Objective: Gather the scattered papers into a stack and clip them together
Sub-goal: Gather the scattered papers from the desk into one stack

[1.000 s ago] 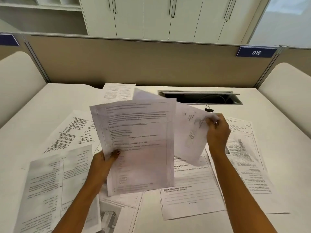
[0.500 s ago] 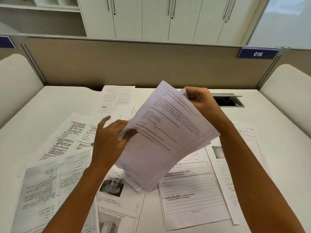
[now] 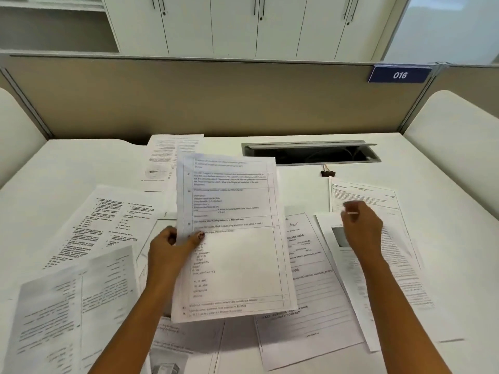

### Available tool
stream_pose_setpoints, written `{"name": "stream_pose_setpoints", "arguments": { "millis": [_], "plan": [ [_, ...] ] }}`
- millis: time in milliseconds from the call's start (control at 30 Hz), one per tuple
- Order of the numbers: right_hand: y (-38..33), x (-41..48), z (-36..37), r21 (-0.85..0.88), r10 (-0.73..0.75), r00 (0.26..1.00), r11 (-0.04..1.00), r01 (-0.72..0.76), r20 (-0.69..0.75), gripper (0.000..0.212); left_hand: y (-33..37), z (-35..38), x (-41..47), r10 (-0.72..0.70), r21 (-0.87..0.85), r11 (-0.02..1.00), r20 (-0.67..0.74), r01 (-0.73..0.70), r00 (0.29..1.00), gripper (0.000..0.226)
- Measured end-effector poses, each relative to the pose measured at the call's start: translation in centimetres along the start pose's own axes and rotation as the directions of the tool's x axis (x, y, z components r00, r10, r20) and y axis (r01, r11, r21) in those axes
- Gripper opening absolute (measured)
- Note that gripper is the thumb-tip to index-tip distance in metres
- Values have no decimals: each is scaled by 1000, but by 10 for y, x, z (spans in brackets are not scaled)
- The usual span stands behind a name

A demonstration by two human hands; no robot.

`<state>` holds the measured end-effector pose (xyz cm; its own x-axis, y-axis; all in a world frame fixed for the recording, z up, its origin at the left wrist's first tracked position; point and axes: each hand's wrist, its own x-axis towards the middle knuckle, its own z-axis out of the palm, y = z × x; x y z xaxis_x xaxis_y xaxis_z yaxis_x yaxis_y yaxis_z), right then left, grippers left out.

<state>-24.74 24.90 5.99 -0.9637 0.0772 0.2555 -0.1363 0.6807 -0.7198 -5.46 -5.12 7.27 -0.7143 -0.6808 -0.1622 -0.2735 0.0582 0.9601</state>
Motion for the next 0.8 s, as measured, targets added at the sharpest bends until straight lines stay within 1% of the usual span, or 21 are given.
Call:
{"name": "stream_pose_setpoints", "arguments": {
  "millis": [67, 133, 167, 200, 233, 267, 300, 333, 400, 433, 533, 633, 700, 733, 767, 800],
  "plan": [
    [30, -8, -5, -83, 151, 988, 985, -153, -21, 28, -12, 7, -1, -84, -50, 995, 15, 84, 996, 37],
    [48, -16, -13, -157, 260, 965, 952, -264, -44, 30, -23, 13, -1, -173, -69, 982, 43, 176, 984, 38],
    [55, -20, -17, -178, 279, 959, 942, -283, -51, 30, -27, 15, -1, -218, -91, 971, 60, 223, 974, 40],
    [61, -24, -19, -199, 277, 959, 938, -282, -54, 28, -31, 15, 0, -245, -104, 962, 75, 252, 967, 50],
    [68, -26, -21, -232, 272, 960, 932, -279, -62, 28, -37, 17, 2, -256, -106, 958, 91, 265, 962, 65],
    [74, -28, -22, -286, 269, 960, 917, -279, -74, 32, -46, 18, 5, -255, -100, 959, 103, 265, 961, 78],
    [82, -29, -22, -350, 275, 958, 892, -288, -85, 39, -54, 18, 8, -251, -80, 962, 114, 261, 961, 83],
    [87, -30, -25, -402, 305, 947, 858, -320, -105, 48, -54, 21, 8, -242, -51, 967, 118, 250, 963, 78],
    [92, -31, -30, -455, 398, 905, 786, -420, -148, 65, -46, 22, 3, -211, 33, 977, 91, 209, 973, 52],
    [91, -31, -34, -469, 445, 880, 749, -467, -166, 72, -43, 24, 2, -186, 66, 981, 67, 182, 980, 44],
    [86, -28, -43, -501, 530, 828, 673, -544, -186, 85, -38, 27, 3, -102, 92, 991, 57, 97, 993, 35],
    [82, -20, -49, -488, 617, 766, 621, -613, -178, 89, -38, 29, 6, -87, 23, 996, 90, 85, 992, 33],
    [81, -15, -52, -452, 675, 720, 598, -662, -162, 89, -39, 29, 5, -104, -28, 994, 109, 108, 989, 35],
    [81, -13, -54, -441, 681, 715, 599, -668, -158, 84, -39, 30, 5, -107, -51, 992, 116, 113, 987, 35],
    [80, -12, -55, -430, 663, 731, 620, -656, -159, 74, -39, 31, 5, -109, -73, 990, 123, 118, 986, 35],
    [78, -12, -56, -402, 619, 767, 668, -627, -167, 59, -40, 32, 4, -105, -96, 988, 131, 118, 986, 35]
  ]
}}
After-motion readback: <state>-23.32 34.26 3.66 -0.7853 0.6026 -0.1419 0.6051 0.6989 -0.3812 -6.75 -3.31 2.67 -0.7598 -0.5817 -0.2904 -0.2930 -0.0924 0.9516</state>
